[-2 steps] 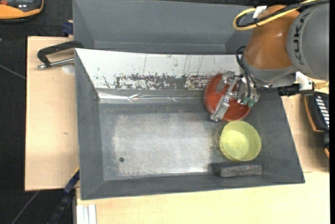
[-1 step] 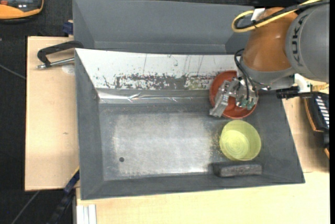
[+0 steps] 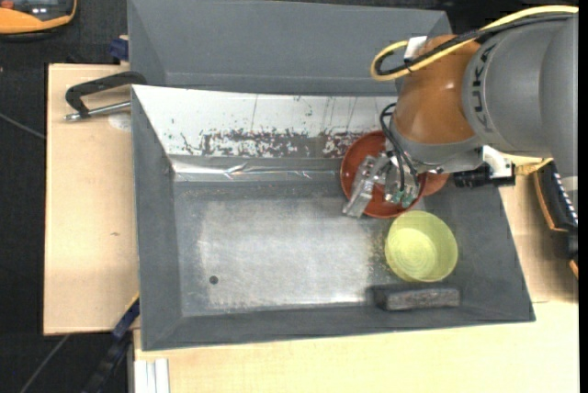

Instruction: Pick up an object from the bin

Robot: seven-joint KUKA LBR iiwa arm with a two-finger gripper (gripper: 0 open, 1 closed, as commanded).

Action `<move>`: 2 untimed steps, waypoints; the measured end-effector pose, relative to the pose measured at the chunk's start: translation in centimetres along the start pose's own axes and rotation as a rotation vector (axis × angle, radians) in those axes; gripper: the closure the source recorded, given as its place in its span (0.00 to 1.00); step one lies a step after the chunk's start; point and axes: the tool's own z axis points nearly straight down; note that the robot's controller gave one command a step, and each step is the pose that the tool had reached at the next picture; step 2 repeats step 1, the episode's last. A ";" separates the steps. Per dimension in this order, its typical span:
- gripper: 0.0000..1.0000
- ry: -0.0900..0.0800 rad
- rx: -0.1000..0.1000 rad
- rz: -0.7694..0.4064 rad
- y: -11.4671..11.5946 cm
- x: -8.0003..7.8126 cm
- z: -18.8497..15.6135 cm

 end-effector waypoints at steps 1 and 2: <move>1.00 -0.008 -0.004 0.021 1.1 1.4 -15.7; 1.00 -0.008 -0.004 0.021 1.1 1.4 -15.7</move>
Offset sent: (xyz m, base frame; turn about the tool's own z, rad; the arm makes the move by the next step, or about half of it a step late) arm -0.0089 0.0121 0.1517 0.0246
